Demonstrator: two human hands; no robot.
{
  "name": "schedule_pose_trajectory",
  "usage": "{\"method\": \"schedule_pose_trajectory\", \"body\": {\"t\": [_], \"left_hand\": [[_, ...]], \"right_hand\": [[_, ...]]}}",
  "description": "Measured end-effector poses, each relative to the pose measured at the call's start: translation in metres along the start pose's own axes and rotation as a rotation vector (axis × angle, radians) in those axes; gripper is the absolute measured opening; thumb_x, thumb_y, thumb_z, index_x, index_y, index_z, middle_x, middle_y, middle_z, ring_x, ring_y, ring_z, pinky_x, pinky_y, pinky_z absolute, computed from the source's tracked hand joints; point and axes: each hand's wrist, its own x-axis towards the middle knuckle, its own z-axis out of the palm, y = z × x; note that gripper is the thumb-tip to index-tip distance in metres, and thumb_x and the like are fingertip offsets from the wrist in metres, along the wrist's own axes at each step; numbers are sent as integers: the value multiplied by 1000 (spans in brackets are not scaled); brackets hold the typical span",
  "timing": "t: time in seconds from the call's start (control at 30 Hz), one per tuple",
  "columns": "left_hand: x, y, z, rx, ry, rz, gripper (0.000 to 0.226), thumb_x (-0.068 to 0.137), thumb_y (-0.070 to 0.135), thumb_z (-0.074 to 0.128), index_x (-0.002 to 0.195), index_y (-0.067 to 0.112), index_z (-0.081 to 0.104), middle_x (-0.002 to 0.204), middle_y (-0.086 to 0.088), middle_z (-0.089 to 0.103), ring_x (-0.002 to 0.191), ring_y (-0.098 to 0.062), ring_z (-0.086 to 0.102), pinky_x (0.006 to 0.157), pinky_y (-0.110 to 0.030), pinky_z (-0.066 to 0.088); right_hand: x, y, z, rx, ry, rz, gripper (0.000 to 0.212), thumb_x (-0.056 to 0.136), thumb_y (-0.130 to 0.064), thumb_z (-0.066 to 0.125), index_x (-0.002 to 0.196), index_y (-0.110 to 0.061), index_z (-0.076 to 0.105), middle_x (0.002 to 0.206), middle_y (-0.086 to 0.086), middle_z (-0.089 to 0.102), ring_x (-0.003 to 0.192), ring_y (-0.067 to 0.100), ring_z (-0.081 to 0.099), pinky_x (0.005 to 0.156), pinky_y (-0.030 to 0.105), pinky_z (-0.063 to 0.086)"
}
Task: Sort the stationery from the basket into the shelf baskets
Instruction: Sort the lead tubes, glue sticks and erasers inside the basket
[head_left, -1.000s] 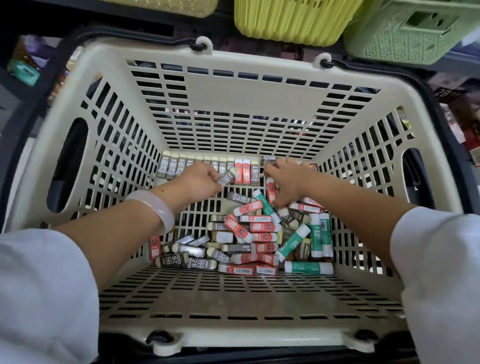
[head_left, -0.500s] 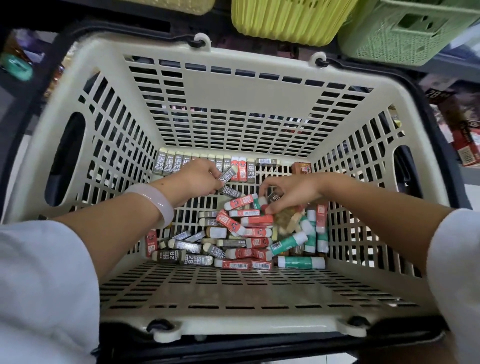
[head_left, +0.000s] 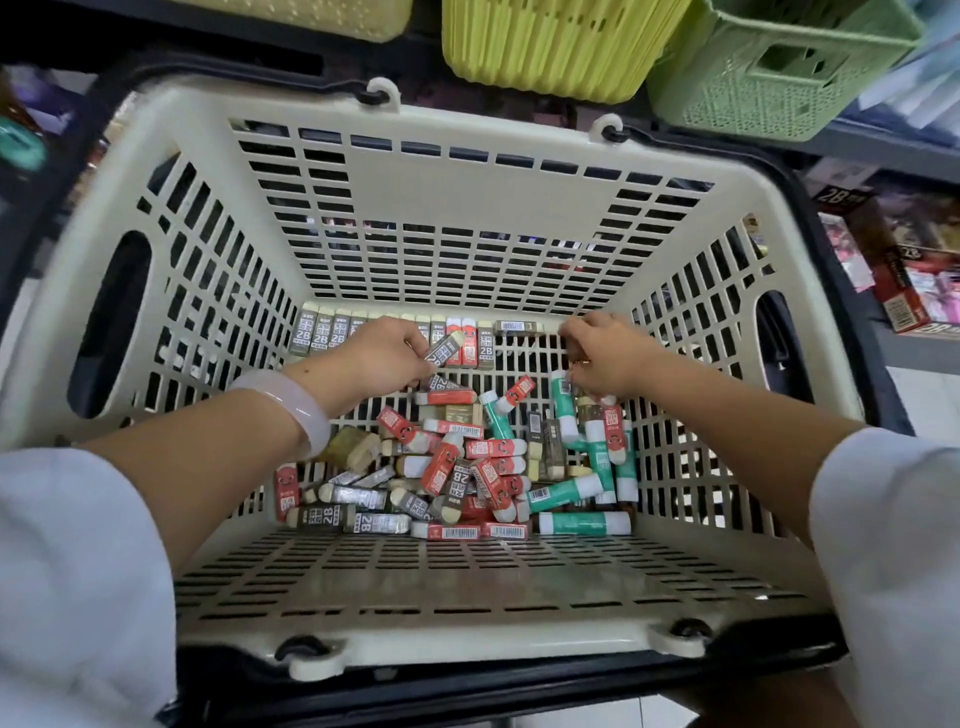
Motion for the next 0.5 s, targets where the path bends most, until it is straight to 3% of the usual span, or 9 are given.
{"method": "schedule_pose_trajectory", "body": {"t": [0.07, 0.2, 0.3, 0.4, 0.5], "left_hand": [[1, 0, 0, 3, 4, -7, 12, 86, 11, 62, 97, 6, 59, 98, -8, 56, 93, -24, 53, 89, -35, 44], [1, -1, 0, 5, 0, -11, 13, 86, 11, 62, 98, 6, 58, 99, -11, 57, 93, -25, 54, 89, -37, 46], [0, -2, 0, 6, 4, -8, 15, 86, 10, 62, 99, 5, 58, 99, -12, 58, 94, -26, 55, 91, -39, 47], [1, -2, 0, 12, 2, -5, 16, 86, 11, 61, 101, 5, 57, 96, -10, 56, 92, -25, 54, 90, -38, 46], [0, -2, -1, 6, -2, -8, 15, 87, 11, 61, 101, 5, 58, 96, -11, 57, 92, -25, 54, 89, -37, 46]], "right_hand": [[5, 6, 8, -237, -67, -35, 67, 85, -47, 53, 141, -18, 29, 136, 17, 40, 127, 31, 35, 105, 39, 31], [14, 11, 5, -439, -125, -120, 75, 78, -58, 57, 136, -19, 32, 130, 17, 42, 123, 32, 38, 102, 39, 34], [17, 12, 0, -233, -219, -177, 58, 76, -46, 66, 122, -20, 40, 111, 10, 44, 110, 27, 47, 93, 37, 44], [17, 9, 3, 26, -270, -196, 44, 77, -32, 69, 110, -20, 42, 98, 2, 38, 91, 21, 50, 74, 30, 46], [19, 13, -3, 287, -403, -141, 33, 80, -19, 69, 100, -20, 42, 86, -1, 46, 74, 18, 54, 60, 27, 50]]}}
